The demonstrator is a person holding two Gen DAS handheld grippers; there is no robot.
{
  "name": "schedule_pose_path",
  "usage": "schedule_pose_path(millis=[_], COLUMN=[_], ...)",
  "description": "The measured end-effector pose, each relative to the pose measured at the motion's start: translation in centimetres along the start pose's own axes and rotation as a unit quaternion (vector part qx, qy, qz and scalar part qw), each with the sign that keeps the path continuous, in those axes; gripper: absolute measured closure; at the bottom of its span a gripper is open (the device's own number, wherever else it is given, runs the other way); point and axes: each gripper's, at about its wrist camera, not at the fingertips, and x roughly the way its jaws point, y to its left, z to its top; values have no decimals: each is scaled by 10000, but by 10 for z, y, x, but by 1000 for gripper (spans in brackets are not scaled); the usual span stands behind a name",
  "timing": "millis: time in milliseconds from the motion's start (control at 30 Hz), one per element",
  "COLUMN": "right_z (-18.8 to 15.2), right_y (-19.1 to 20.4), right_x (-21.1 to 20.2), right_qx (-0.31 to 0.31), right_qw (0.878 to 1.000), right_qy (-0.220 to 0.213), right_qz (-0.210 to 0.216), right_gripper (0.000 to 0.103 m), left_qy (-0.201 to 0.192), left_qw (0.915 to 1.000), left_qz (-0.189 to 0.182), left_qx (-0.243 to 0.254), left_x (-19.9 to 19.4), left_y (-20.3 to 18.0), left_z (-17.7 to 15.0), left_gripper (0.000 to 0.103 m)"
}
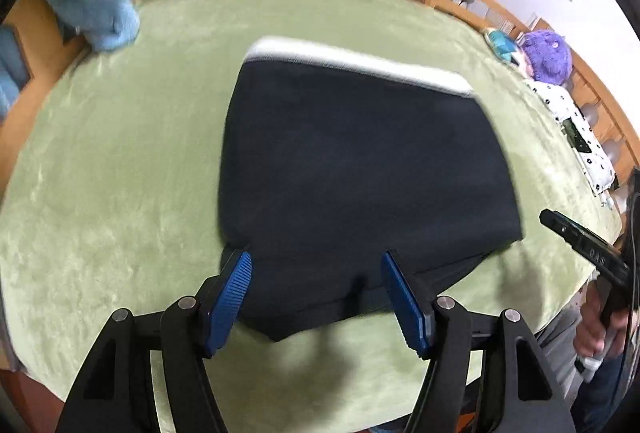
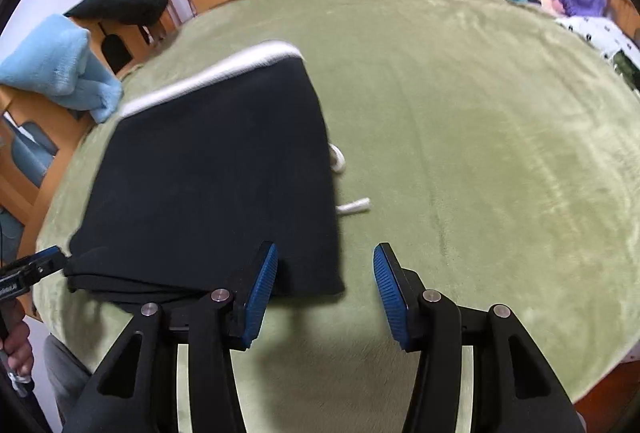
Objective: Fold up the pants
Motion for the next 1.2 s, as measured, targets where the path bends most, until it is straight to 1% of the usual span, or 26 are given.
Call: schedule_pose_path(millis=[33, 67, 167, 233, 300, 367, 433, 500, 600, 667, 733, 900, 1033, 1200], right_z=[4, 7, 19, 22, 25, 22, 17, 13, 5, 0, -5, -13, -17, -21], right_y=[7, 12, 27, 31, 33, 35, 35, 36, 37, 37, 38, 36, 34, 32], right_x=[-13, -25, -62, -84, -102, -118, -136, -149, -164, -171, -177, -185, -188, -190], right_qx=[-56, -102, -130, -118, -148, -181, -162, -147, -147, -161, -200, -175, -166, -149], right_qw=[9999, 9998, 9985, 9975, 9966, 9958, 9948, 9932, 9906, 9894, 9885, 9883, 9879, 9876], right_qy=[-99, -190, -521, -694, -797, -887, -995, -1122, -1328, -1406, -1471, -1480, -1488, -1513], right_qz=[-3, -8, -55, -67, -122, -126, -170, -255, -302, -329, -302, -328, -409, -402], right_gripper=[52, 48, 34, 32, 30, 30, 29, 15, 5, 1, 0, 0, 0, 0], left_qy=[-93, -169, -447, -643, -870, -1028, -1157, -1279, -1426, -1514, -1568, -1619, -1578, -1583], left_qw=[9999, 9997, 9983, 9968, 9945, 9925, 9908, 9895, 9879, 9866, 9859, 9849, 9854, 9852], left_qz=[64, 96, 183, 255, 343, 425, 500, 507, 498, 514, 488, 469, 496, 514], left_qx=[65, 133, 339, 403, 473, 505, 498, 439, 339, 325, 328, 383, 403, 409], left_x=[-9, -16, -45, -63, -82, -99, -110, -122, -136, -143, -148, -150, -149, -149], left_y=[-12, -21, -50, -64, -76, -85, -90, -93, -95, -98, -103, -108, -111, -115], left_z=[4, 8, 13, 13, 11, 8, 5, -1, -10, -13, -17, -22, -26, -30], left_gripper=[37, 36, 32, 29, 23, 21, 16, 14, 11, 11, 10, 10, 10, 10])
